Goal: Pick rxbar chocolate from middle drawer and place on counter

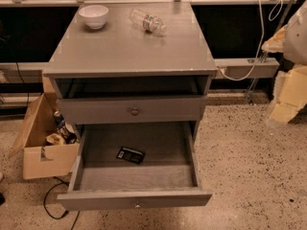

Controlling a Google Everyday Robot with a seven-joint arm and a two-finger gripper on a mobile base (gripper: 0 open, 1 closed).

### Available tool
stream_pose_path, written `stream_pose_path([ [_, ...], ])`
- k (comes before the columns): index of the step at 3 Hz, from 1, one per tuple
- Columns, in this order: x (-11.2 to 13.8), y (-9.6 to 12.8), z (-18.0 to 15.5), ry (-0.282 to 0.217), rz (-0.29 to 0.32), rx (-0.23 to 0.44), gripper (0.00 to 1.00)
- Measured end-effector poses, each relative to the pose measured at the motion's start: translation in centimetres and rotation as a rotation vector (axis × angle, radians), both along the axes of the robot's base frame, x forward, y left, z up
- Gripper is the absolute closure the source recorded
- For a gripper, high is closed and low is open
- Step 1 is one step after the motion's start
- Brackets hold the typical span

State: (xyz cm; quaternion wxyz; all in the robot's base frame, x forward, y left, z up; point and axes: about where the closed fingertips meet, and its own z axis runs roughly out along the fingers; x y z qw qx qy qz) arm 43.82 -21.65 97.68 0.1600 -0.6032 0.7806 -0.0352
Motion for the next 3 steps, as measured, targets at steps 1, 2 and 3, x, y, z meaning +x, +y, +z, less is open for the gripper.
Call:
stream_pose_path([
  [1, 0.1, 0.1, -0.2, 0.0, -0.001, 0.004, 0.0],
  [2, 2.2, 2.2, -4.4, 0.012, -0.022, 0.093, 0.0],
  [3, 3.8, 7.7, -12.3, 0.091, -0.055, 0.23, 0.0],
])
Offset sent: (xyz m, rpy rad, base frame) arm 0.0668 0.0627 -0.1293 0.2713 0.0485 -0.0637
